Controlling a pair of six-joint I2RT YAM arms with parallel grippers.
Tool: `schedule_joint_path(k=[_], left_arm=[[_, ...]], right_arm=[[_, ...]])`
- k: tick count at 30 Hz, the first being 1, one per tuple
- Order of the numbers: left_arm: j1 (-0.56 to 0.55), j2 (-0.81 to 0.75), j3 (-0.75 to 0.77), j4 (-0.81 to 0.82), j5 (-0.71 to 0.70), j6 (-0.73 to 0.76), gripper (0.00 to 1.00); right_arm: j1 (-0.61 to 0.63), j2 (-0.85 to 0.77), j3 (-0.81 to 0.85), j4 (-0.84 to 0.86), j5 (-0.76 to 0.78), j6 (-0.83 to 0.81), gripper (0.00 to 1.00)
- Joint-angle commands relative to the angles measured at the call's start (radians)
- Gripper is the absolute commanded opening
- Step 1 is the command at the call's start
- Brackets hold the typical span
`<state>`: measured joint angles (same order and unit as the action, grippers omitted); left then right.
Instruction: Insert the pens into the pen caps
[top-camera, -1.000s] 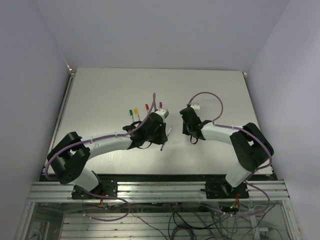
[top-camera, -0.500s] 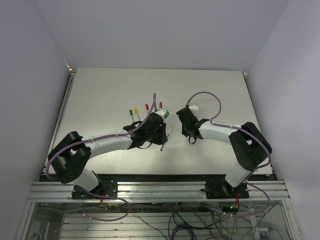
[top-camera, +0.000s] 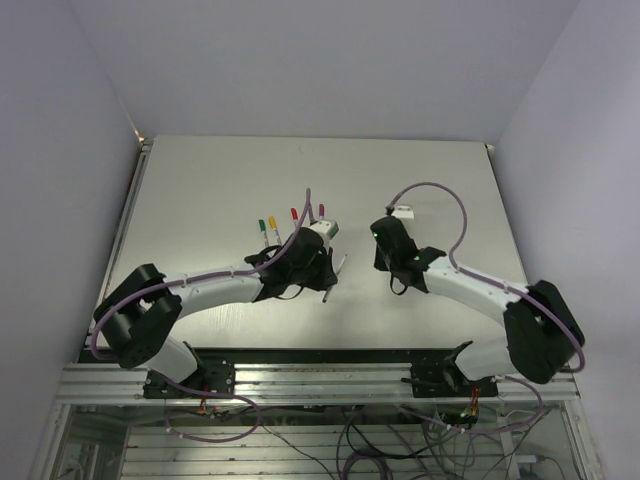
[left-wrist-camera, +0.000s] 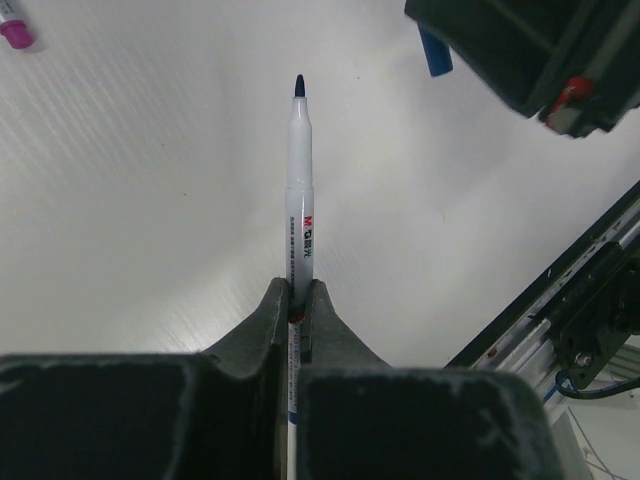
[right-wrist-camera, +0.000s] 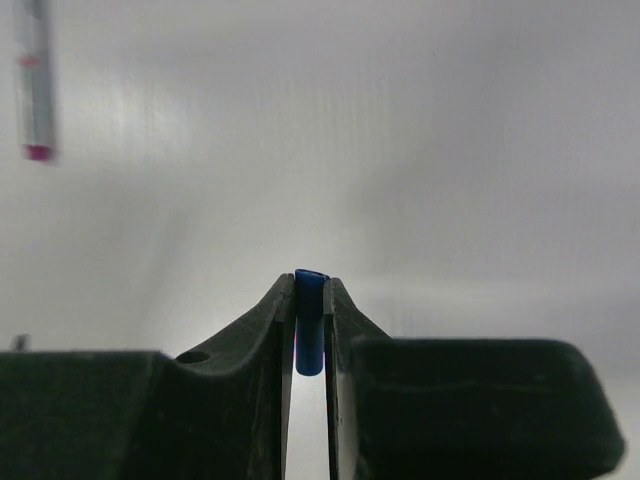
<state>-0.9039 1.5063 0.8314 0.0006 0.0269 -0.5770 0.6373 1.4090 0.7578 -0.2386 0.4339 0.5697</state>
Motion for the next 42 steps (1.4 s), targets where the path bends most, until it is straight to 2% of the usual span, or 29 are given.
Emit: schedule_joint_path(k=[1,14,21,27,33,42], left_arm=[[0.006,-0.041,-0.04,0.127,0.065,0.033,0.07],[0.006,-0.127,-0.076,0.335,0.173,0.011,0.07],[0.006,-0.158,-0.062,0.394,0.218,-0.008,0.07],[0.006,-0.184,-0.094,0.445,0.206,-0.02,0.07],[0.006,-0.189,-0.104,0.453,0.196,-0.024,0.07],[0.006,-0.179,-0.102,0.457,0.196,-0.025,0.07]], right_arm=[[0.001,-0.11,-0.065,0.177,-0.018,-0.015,0.0],[-0.01,-0.416,-0.229,0.549,-0.108,0.005,0.0],[-0.01,-0.479,-0.337,0.802,-0.142,0.062,0.0],[-0.01,-0.51,-0.401,0.978,-0.104,0.11,0.0],[-0.009,-0.523,-0.432,1.057,-0.085,0.155,0.0],[-0.01,-0.504,-0.434,1.077,-0.124,0.196,0.0]])
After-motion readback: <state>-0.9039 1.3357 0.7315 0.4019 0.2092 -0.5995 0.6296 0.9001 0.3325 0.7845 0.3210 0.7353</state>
